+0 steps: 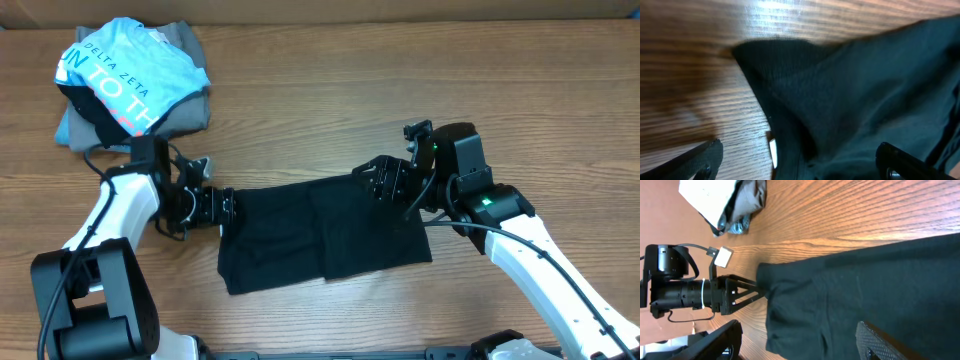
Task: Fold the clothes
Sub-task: 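Grasp the left end of the strip with the left gripper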
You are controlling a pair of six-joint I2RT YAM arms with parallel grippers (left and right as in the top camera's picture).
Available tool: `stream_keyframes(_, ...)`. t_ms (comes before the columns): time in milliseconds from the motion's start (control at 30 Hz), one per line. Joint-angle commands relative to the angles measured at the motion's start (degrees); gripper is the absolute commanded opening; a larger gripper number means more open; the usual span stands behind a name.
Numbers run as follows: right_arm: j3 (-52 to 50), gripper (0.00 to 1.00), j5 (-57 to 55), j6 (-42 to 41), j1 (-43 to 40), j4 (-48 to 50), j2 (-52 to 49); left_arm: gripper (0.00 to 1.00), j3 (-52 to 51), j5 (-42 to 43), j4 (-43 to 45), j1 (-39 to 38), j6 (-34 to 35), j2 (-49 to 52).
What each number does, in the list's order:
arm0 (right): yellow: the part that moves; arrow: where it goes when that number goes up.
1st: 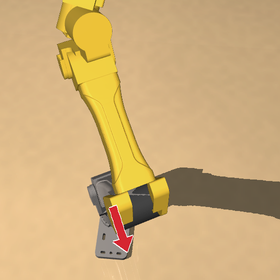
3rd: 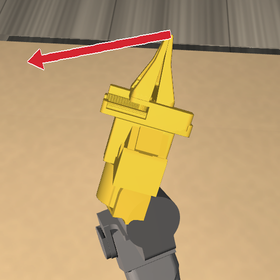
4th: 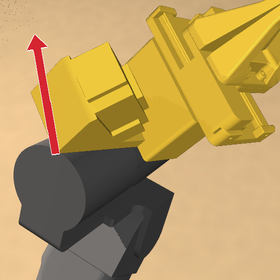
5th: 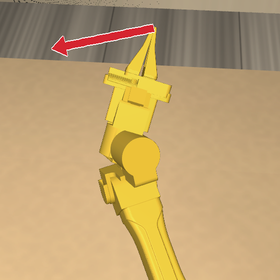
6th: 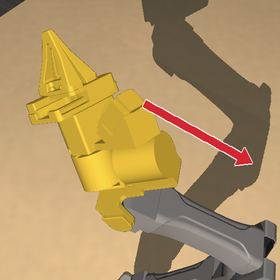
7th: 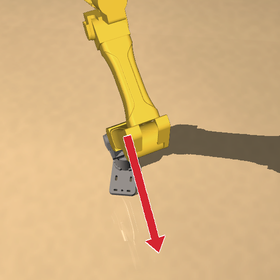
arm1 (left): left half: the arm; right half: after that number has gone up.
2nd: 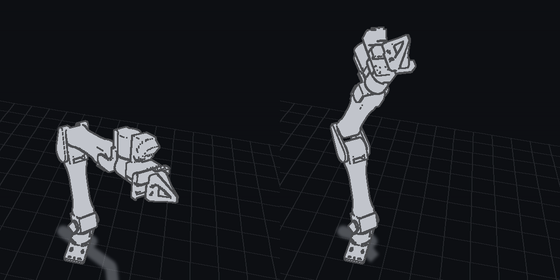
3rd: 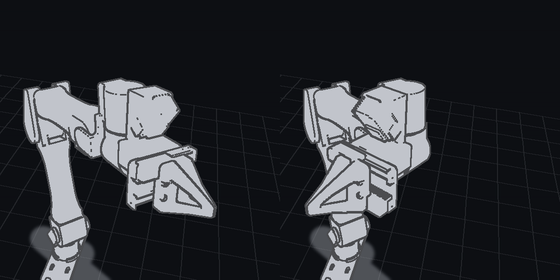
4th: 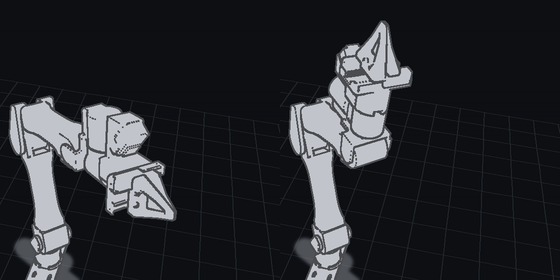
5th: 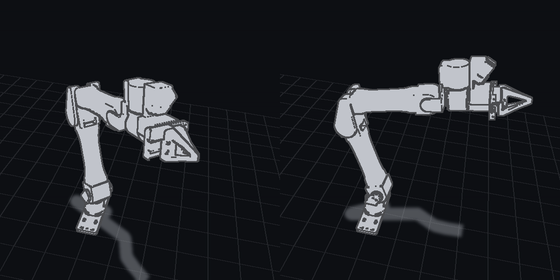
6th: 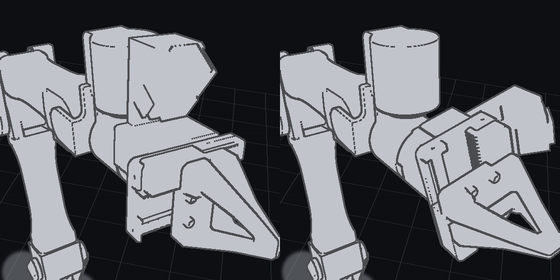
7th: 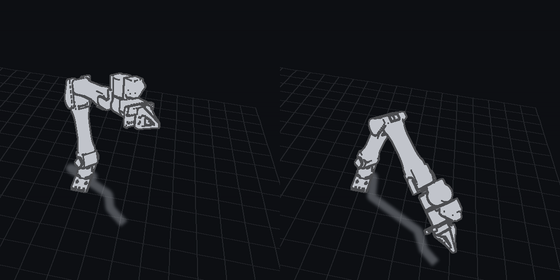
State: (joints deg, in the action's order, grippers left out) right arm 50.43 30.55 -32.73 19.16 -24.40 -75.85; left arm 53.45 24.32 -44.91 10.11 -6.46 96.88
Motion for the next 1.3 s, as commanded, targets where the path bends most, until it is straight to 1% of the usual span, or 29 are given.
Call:
stream_keyframes(0, 0.2, 0.77, -0.9, 2.1, -0.3, -0.9, 0.9, 1.0, -3.0, 1.9, 0.9, -0.6, -1.5, 0.5)
stream_keyframes(167, 0.2, 0.77, -1.2, 3.3, -0.3, -1.5, 0.9, 1.0, -7.3, 1.9, 4.4, -3.1, -2.5, 1.7)
stream_keyframes(333, 0.2, 0.77, -1.2, 4.3, -0.3, -1.6, 0.9, 0.99, -11.0, 1.6, 9.7, -8.8, -2.5, 2.4)
stream_keyframes(400, 0.2, 0.77, -1.2, 4.3, -0.3, -1.7, 0.9, 0.94, -11.3, -0.7, 9.6, -11.0, -2.4, 2.4)
stream_keyframes(533, 0.2, 0.77, -1.2, 4.3, -0.3, -1.9, 0.9, 0.78, -11.3, -3.5, 7.5, -12.7, -2.3, 2.4)
stream_keyframes(567, 0.2, 0.77, -1.2, 4.3, -0.3, -1.9, 0.9, 0.75, -11.3, -3.6, 7.0, -12.7, -2.3, 2.4)
stream_keyframes(600, 0.2, 0.77, -1.2, 4.3, -0.3, -1.9, 0.9, 0.75, -11.3, -3.6, 6.5, -12.7, -2.3, 2.4)
stream_keyframes(633, 0.2, 0.77, -1.2, 4.3, -0.3, -1.9, 0.9, 0.75, -11.3, -3.7, 6.0, -12.7, -2.3, 2.4)
stream_keyframes(733, 0.2, 0.77, -1.2, 4.3, -0.3, -2.4, 0.9, 0.85, -11.3, -7.7, 5.4, -12.4, 0.8, 2.4)
stream_keyframes(767, 0.2, 0.77, -1.2, 4.3, -0.3, -2.5, 0.9, 0.86, -11.3, -9.6, 5.2, -12.0, 2.2, 2.4)
stream_keyframes(833, 0.2, 0.77, -1.2, 4.6, -0.3, -2.6, 0.9, 0.88, -11.3, -10.3, 5.1, -10.3, 3.7, 2.4)
stream_keyframes(900, 0.2, 0.77, -1.2, 4.7, -0.3, -2.8, 0.9, 0.88, -11.3, -9.0, 4.9, -7.8, 3.7, 2.4)
stream_keyframes(933, 0.2, 0.77, -1.2, 4.7, -0.3, -3.0, 0.9, 0.9, -11.3, -6.7, 4.5, -5.7, 2.4, 2.4)
stream_keyframes(1033, 0.2, 0.77, -1.2, 4.7, -0.3, -3.0, 0.9, 0.93, -11.3, -1.5, 3.2, -3.3, -1.3, 2.4)
stream_keyframes(1200, 0.2, 0.77, -1.2, 4.7, -0.3, -3.0, 0.9, 0.92, -11.3, -0.9, 2.7, -6.0, -1.4, 2.4)
stream_keyframes(1267, 0.2, 0.77, -1.2, 4.7, -0.3, -3.0, 0.9, 0.87, -11.3, -0.9, 2.4, -8.2, -1.3, 2.4)
